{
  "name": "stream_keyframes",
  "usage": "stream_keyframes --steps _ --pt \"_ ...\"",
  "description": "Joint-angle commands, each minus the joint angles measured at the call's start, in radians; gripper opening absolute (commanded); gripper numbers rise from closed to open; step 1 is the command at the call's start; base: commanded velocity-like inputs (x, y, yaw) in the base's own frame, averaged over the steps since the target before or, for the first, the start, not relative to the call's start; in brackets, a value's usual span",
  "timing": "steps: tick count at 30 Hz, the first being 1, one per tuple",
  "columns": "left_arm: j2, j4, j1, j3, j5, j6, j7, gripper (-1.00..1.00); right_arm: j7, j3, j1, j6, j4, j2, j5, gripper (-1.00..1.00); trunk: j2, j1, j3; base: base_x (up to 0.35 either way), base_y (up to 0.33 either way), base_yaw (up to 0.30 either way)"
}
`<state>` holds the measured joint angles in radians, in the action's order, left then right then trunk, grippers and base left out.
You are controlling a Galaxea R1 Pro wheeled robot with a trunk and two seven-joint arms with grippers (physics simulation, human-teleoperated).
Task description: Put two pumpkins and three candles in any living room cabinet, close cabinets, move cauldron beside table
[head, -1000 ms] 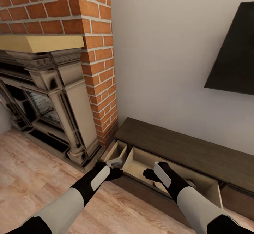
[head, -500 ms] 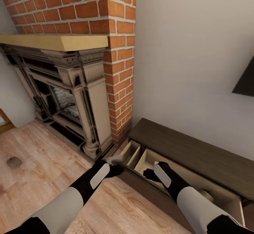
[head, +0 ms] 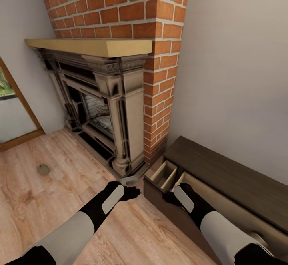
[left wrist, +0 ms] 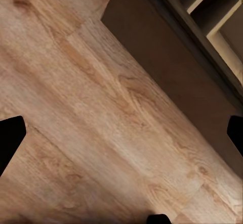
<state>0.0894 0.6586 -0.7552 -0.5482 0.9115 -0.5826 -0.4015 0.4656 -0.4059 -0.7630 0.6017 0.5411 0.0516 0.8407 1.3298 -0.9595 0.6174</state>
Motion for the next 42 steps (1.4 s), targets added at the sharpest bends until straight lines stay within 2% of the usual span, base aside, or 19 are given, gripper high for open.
stream_keyframes --steps 1,15,42 --pt "0.0 0.001 -0.001 -0.004 0.01 0.0 -0.01 1.0 0.01 -0.005 -0.001 0.001 0.002 -0.001 0.011 1.0 0.001 0.0 0.001 0.0 0.001 0.29" --pt "0.0 0.001 -0.001 -0.003 0.01 0.0 -0.009 1.0 0.01 -0.005 -0.001 0.001 0.002 -0.001 0.011 1.0 0.001 0.0 0.001 0.0 0.011 0.29" --pt "0.0 0.001 -0.001 -0.003 0.012 0.0 -0.008 1.0 0.008 -0.005 -0.001 0.001 0.002 -0.001 0.011 1.0 0.001 0.0 0.001 0.0 0.14 0.273"
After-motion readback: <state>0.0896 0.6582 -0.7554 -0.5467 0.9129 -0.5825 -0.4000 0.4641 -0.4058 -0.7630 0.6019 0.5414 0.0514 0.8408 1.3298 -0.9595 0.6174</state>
